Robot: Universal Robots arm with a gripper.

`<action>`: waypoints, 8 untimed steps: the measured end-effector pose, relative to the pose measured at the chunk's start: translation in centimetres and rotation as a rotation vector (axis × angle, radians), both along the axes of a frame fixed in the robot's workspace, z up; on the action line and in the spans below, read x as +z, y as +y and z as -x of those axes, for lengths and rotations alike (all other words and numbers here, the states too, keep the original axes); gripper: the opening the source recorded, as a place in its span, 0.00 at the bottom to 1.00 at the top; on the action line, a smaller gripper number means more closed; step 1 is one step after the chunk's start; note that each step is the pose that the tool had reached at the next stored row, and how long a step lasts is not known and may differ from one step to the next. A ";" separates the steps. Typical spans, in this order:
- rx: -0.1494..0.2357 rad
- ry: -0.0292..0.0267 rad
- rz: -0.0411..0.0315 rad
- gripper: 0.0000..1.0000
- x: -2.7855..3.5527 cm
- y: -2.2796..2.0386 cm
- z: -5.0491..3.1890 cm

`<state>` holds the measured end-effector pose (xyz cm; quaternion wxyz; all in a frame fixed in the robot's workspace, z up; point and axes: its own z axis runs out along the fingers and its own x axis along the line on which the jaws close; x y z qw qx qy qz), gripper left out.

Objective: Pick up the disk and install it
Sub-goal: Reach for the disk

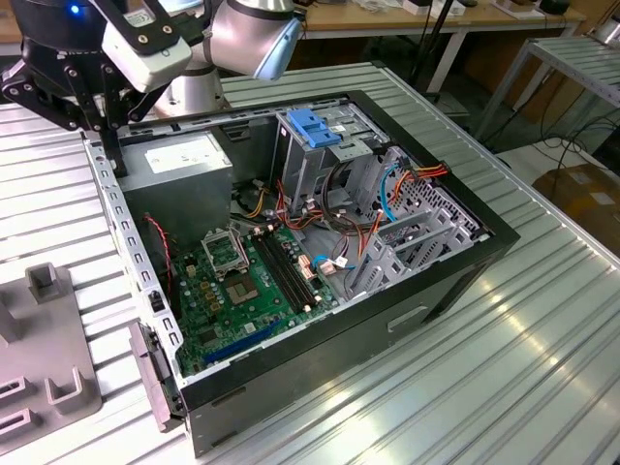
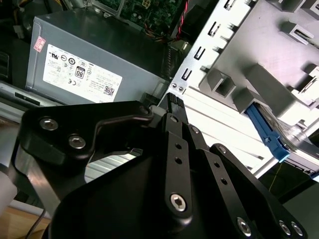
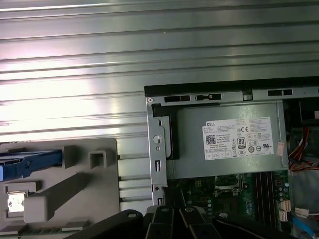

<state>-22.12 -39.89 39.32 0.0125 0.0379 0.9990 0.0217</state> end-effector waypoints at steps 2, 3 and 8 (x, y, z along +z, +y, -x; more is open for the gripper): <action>0.000 0.0001 0.0000 0.10 0.00 0.00 0.25; 0.000 0.0001 0.0000 0.10 0.00 0.00 0.32; 0.000 0.0001 0.0000 0.10 0.00 0.00 0.78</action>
